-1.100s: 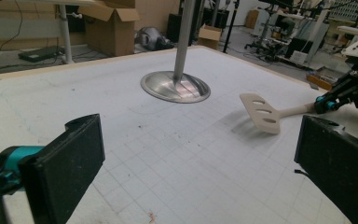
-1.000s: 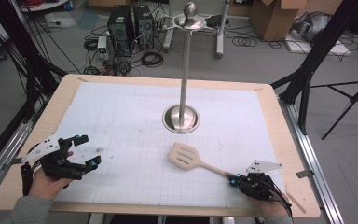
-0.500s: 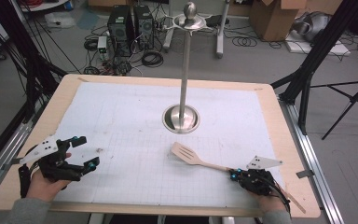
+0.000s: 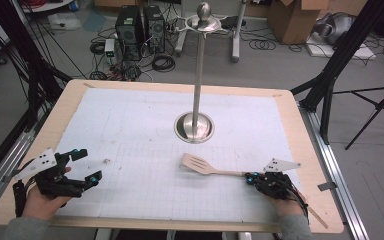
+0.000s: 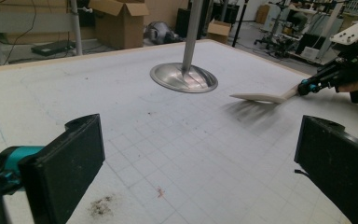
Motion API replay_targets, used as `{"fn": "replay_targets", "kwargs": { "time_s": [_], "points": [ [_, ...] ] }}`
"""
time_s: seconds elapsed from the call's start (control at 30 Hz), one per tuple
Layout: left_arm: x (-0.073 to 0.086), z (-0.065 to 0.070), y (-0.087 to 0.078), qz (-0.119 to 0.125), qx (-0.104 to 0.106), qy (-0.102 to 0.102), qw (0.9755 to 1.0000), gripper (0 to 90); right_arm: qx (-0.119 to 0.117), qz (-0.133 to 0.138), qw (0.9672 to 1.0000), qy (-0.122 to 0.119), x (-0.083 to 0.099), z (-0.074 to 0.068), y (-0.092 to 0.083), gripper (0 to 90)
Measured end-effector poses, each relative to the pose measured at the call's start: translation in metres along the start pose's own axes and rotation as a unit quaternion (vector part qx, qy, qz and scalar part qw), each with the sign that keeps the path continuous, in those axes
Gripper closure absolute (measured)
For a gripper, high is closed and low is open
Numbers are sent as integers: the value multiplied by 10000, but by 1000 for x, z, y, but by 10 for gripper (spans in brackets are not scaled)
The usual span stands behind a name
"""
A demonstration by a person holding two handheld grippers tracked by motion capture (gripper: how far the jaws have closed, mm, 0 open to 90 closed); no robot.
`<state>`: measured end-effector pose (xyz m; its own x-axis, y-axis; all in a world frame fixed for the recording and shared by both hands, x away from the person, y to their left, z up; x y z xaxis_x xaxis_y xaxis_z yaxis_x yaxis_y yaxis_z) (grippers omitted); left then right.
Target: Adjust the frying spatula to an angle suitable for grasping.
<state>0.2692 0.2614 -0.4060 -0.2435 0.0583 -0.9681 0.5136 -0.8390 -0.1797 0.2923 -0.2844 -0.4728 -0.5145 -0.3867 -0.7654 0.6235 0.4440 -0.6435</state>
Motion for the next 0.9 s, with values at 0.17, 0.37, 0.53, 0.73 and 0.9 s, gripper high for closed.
{"fn": "replay_targets", "kwargs": {
  "time_s": [0.17, 0.37, 0.53, 0.73, 0.9],
  "points": [
    [1, 1, -4, -33, -35, 16, 10000, 20, 87, 29, 9999, 72, -6, 7, 8, 900],
    [3, 1, -10, -7, -92, -25, 10000, 20, 134, 61, 9997, 177, -13, 13, 17, 900],
    [4, 2, -13, -33, -112, -4, 9999, 20, 146, 52, 9996, 223, -19, 18, 25, 900],
    [6, 3, -18, -43, -193, -27, 9998, 20, 243, 49, 9995, 196, -26, 22, 33, 900],
    [7, 4, -22, -56, -233, -29, 9997, 20, 332, 50, 9992, 214, -32, 24, 40, 900]
  ]
}}
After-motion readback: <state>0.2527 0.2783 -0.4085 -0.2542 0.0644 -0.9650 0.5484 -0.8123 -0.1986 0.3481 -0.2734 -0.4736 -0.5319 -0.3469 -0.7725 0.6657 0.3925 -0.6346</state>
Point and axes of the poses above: each handheld gripper's, and its own axes: y roughly forward along the jaws, x roughly out of its underside, z roughly to its right, the point moved 4 cm from there along y, roughly forward along the jaws, and after that the axes turned 9 degrees about x, right-handed, at the moved point
